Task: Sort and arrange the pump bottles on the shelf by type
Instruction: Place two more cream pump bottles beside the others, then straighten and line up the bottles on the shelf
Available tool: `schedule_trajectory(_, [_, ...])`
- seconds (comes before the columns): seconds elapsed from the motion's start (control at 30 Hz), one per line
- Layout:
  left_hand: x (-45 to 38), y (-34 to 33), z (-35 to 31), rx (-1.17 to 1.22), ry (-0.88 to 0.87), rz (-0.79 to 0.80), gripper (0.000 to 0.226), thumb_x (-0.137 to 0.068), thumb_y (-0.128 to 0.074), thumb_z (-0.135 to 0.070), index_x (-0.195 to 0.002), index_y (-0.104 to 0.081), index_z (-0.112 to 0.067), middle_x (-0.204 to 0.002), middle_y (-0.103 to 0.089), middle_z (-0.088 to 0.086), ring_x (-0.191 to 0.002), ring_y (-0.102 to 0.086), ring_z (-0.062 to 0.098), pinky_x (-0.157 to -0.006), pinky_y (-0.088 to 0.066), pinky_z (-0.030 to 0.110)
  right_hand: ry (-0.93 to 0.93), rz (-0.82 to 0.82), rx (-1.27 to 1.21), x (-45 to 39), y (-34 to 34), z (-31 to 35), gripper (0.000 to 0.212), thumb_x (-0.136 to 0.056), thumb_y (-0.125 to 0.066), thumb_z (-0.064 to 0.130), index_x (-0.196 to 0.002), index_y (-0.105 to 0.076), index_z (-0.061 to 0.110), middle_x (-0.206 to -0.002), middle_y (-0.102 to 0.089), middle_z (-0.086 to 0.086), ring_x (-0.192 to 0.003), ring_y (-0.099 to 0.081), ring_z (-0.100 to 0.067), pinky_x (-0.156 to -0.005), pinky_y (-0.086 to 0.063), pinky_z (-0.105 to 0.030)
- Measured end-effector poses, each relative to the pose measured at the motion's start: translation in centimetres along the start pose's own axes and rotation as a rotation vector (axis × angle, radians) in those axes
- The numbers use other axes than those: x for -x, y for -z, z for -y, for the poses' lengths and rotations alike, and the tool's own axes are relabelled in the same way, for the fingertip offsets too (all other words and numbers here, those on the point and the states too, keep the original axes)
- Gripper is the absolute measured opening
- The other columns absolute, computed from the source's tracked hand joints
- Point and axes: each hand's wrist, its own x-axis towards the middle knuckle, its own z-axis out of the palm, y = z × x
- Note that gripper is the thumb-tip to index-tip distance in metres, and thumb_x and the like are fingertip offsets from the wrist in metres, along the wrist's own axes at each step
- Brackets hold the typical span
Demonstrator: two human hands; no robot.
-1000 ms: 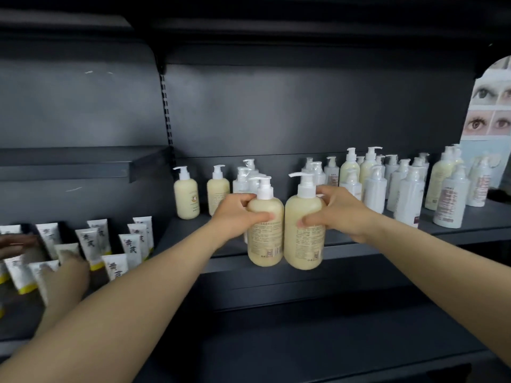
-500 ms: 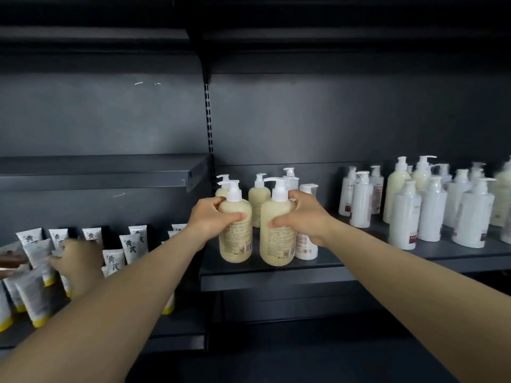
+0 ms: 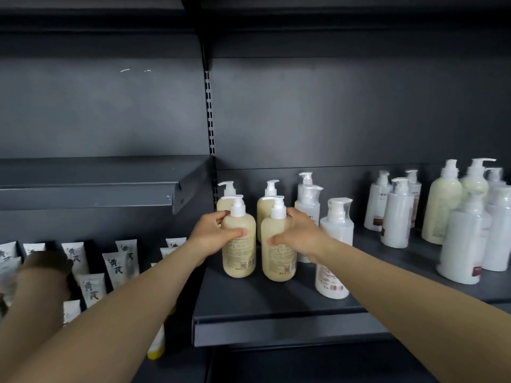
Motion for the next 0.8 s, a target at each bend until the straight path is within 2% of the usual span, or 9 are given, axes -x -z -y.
schedule_trajectory(0.1, [-0.2, 0.1, 0.3, 0.006, -0.002, 0.023, 0.045, -0.073, -0.075, -0.017, -0.114, -0.059, -0.026, -0.099, -0.065, -0.012, -0.092, -0.06, 0.002, -0.071, -0.044, 0.014, 0.003, 0.005, 0.042, -0.1, -0.3, -0.2, 0.067, -0.07, -0.079, 0.015, -0.128, -0.045, 0.019, -0.117, -0.059, -0.001, -0.112, -0.055, -0.02, -0.088, -0.048, -0.034])
schedule_trajectory(0.2, [0.2, 0.2, 0.0, -0.019, 0.011, 0.046, 0.062, -0.075, -0.075, -0.02, -0.131, -0.05, -0.019, -0.121, -0.06, -0.006, -0.106, -0.058, 0.01, -0.085, -0.043, 0.021, 0.024, 0.0, 0.199, 0.7, 0.0, 0.5, 0.065, -0.075, -0.076, 0.021, -0.13, -0.043, 0.016, -0.118, -0.057, 0.0, -0.109, -0.053, -0.018, -0.08, -0.041, -0.028])
schedule_trajectory(0.27, [1.1, 0.2, -0.4, -0.047, 0.028, 0.035, 0.073, -0.075, -0.075, -0.022, -0.139, -0.04, -0.016, -0.128, -0.055, -0.004, -0.113, -0.054, 0.012, -0.091, -0.041, 0.024, 0.026, 0.0, 0.287, 2.0, 0.5, 1.3, 0.061, -0.078, -0.075, 0.023, -0.128, -0.042, 0.014, -0.11, -0.054, 0.002, -0.103, -0.051, -0.017, -0.078, -0.039, -0.026])
schedule_trajectory(0.37, [3.1, 0.3, -1.6, -0.205, -0.016, 0.037, 0.069, -0.074, -0.075, -0.025, -0.135, -0.043, -0.015, -0.131, -0.056, 0.002, -0.118, -0.054, 0.018, -0.097, -0.043, 0.029, 0.052, 0.053, 0.43, 4.4, 1.9, 2.2, 0.052, -0.08, -0.072, 0.021, -0.124, -0.047, 0.011, -0.098, -0.054, 0.006, -0.104, -0.053, -0.019, -0.071, -0.041, -0.021])
schedule_trajectory(0.47, [5.4, 0.4, -3.4, -0.426, -0.092, 0.044, 0.071, -0.076, -0.073, -0.027, -0.138, -0.04, -0.015, -0.138, -0.049, 0.006, -0.126, -0.047, 0.022, -0.104, -0.039, 0.032, 0.11, 0.1, 0.626, 7.6, 3.7, 3.4, 0.065, -0.084, -0.069, 0.023, -0.14, -0.04, 0.011, -0.137, -0.048, 0.0, -0.127, -0.044, -0.021, -0.094, -0.038, -0.023])
schedule_trajectory(0.5, [6.2, 0.4, -4.0, -0.475, -0.117, 0.049, 0.072, -0.077, -0.072, -0.028, -0.139, -0.038, -0.016, -0.141, -0.045, 0.006, -0.13, -0.042, 0.022, -0.106, -0.037, 0.032, 0.133, 0.105, 0.683, 8.6, 4.4, 3.7, 0.063, -0.084, -0.068, 0.023, -0.14, -0.042, 0.012, -0.141, -0.046, -0.002, -0.128, -0.044, -0.021, -0.099, -0.037, -0.025])
schedule_trajectory(0.6, [8.3, 0.2, -6.0, -0.603, -0.207, 0.098, 0.071, -0.077, -0.072, -0.032, -0.139, -0.039, -0.019, -0.146, -0.038, 0.003, -0.134, -0.036, 0.021, -0.108, -0.032, 0.032, 0.166, 0.093, 0.812, 11.5, 6.5, 4.4, 0.051, -0.082, -0.068, 0.022, -0.129, -0.053, 0.012, -0.131, -0.055, -0.005, -0.118, -0.052, -0.023, -0.097, -0.045, -0.033])
schedule_trajectory(0.7, [9.8, -0.2, -8.4, -0.759, -0.279, 0.173, 0.064, -0.078, -0.07, -0.031, -0.135, -0.043, -0.018, -0.14, -0.043, 0.004, -0.128, -0.042, 0.022, -0.101, -0.036, 0.032, 0.143, 0.067, 0.95, 13.7, 8.8, 4.7, 0.061, -0.081, -0.07, 0.03, -0.135, -0.046, 0.019, -0.134, -0.051, -0.002, -0.12, -0.05, -0.023, -0.095, -0.044, -0.032])
schedule_trajectory(0.8, [10.4, -0.7, -10.6, -0.855, -0.305, 0.202, 0.064, -0.077, -0.07, -0.034, -0.133, -0.045, -0.017, -0.136, -0.045, 0.006, -0.123, -0.046, 0.024, -0.099, -0.041, 0.036, 0.118, 0.064, 1.011, 15.4, 10.7, 4.9, 0.064, -0.078, -0.073, 0.034, -0.135, -0.047, 0.017, -0.133, -0.053, -0.002, -0.118, -0.051, -0.023, -0.09, -0.041, -0.029])
